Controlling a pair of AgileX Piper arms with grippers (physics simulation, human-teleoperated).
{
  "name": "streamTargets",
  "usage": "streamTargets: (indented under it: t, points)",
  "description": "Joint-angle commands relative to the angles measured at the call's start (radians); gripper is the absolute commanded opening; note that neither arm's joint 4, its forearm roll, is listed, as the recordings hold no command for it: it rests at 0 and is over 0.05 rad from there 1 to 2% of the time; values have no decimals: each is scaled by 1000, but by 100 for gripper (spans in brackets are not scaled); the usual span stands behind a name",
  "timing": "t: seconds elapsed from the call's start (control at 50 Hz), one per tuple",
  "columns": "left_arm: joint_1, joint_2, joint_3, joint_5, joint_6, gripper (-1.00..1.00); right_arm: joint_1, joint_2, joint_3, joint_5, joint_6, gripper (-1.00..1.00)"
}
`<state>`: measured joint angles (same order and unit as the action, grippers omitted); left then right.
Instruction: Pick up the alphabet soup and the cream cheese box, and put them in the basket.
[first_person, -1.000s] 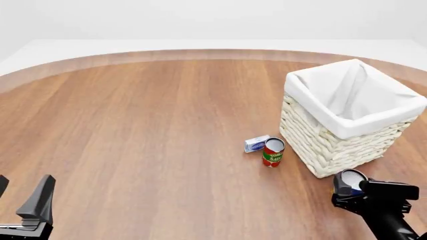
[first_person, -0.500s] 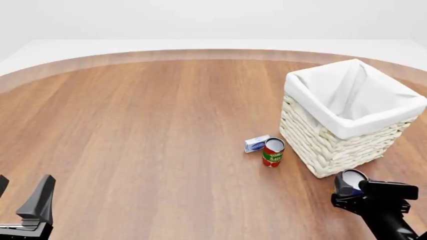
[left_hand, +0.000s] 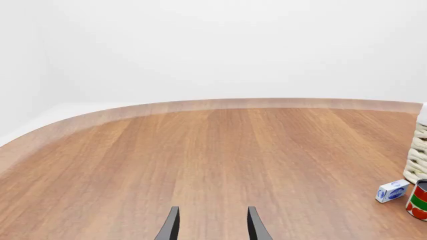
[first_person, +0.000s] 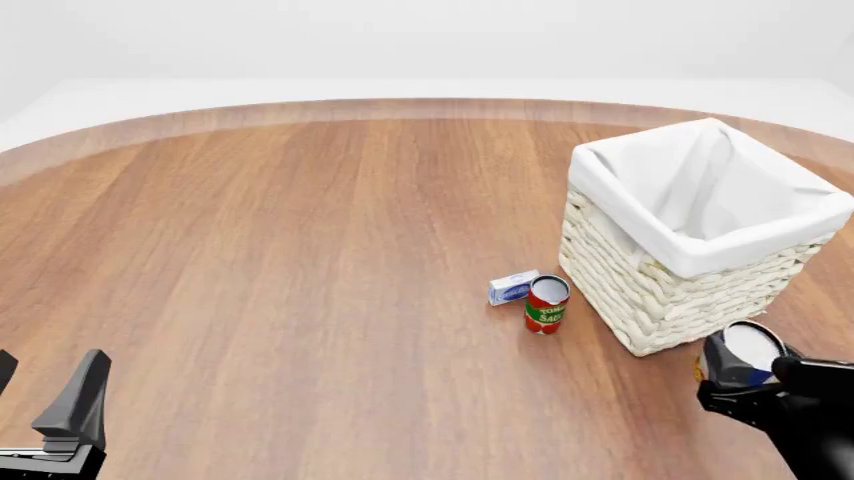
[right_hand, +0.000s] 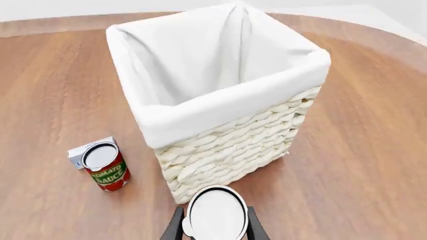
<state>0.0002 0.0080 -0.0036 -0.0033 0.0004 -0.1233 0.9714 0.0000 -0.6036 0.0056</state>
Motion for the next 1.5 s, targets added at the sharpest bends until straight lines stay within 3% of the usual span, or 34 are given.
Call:
streamTargets:
  t: [0.02,0.24,0.4,0.54,0.9,1.16,1.5]
  points:
    - [0,0,0,0,0,100,5,-343,0,277,31,-100]
    - [0,0,0,0,0,100,21,-516,-8,399,36,-100]
    - [0,0,0,0,0,100,28,-668,-96,577,40,-100]
    - [0,0,0,0,0,100,32,-736,-179,677,40,-100]
    - [0,0,0,0,0,100,62,-782,-373,795,45,-100]
    - [0,0,0,0,0,100,67,-752,-500,815,73,-100]
    - [0,0,0,0,0,100,81,-593,-627,713,23,-100]
